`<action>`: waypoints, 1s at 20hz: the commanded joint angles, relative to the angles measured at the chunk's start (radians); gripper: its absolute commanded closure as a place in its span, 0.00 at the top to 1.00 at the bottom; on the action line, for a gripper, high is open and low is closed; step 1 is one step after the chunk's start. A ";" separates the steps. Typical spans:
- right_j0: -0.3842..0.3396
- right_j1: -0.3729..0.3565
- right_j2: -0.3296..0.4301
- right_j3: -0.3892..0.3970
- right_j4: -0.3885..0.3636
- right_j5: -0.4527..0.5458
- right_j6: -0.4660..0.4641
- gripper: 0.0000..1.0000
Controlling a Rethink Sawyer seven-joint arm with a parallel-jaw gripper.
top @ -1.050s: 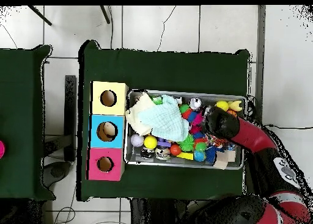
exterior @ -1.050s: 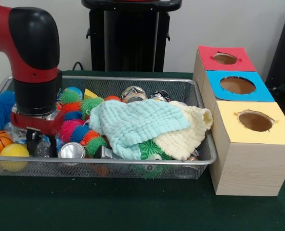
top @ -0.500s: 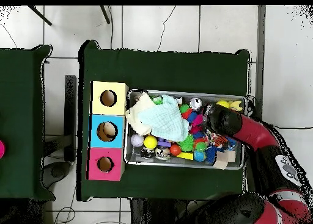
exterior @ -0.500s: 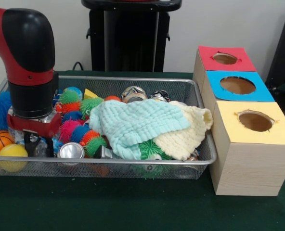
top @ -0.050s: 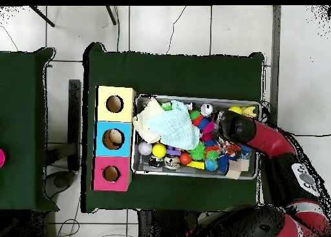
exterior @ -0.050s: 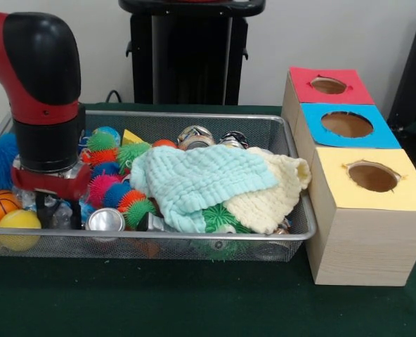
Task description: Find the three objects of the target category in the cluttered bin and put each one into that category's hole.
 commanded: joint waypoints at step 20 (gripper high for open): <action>-0.019 -0.004 0.133 -0.013 -0.101 0.207 -0.140 1.00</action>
